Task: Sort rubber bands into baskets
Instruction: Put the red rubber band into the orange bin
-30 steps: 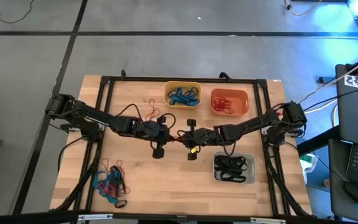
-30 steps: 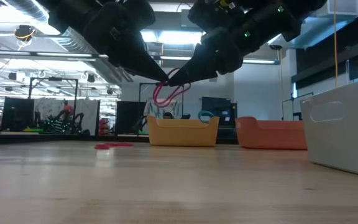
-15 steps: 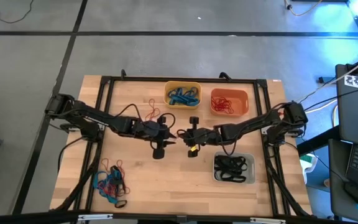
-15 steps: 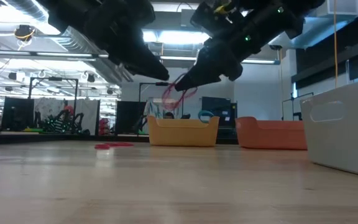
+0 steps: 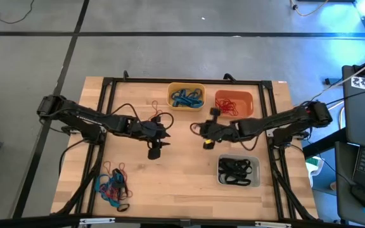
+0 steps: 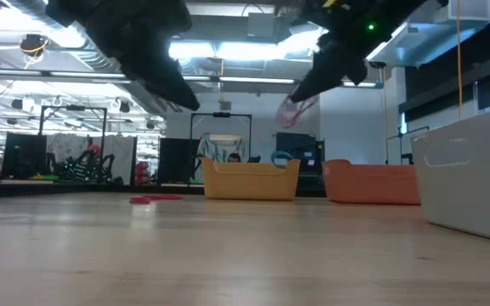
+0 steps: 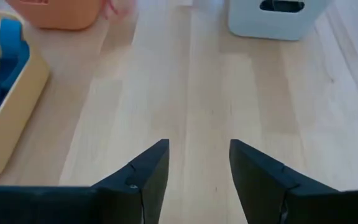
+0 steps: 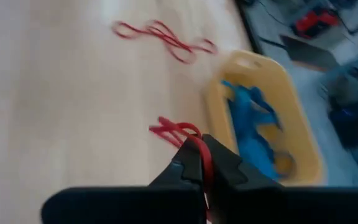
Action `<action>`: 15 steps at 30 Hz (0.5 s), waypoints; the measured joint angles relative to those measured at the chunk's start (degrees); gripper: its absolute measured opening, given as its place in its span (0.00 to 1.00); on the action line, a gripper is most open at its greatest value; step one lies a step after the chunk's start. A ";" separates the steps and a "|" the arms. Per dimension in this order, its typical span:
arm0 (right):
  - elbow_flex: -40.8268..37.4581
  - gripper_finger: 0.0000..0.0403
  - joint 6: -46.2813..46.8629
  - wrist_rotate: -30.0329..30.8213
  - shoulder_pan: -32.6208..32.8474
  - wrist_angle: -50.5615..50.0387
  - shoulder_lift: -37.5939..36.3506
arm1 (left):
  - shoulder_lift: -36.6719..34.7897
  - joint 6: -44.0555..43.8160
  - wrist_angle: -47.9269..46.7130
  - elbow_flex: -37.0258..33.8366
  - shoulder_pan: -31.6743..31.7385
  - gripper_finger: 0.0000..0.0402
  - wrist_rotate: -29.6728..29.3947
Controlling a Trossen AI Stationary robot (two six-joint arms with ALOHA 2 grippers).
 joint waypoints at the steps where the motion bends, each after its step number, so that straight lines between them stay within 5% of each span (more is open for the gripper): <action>1: 0.00 0.01 1.14 0.80 -0.61 -1.81 -1.33 | 0.08 -0.02 -0.06 0.04 -0.02 0.41 -0.29; 7: -0.02 0.01 7.23 3.02 -8.34 -16.62 -5.37 | 0.56 -0.32 -0.42 -0.02 0.54 0.40 -0.64; 15: -0.04 0.01 8.69 2.50 -21.44 -24.09 -5.53 | 0.56 -1.31 -0.40 0.00 0.81 0.40 -0.66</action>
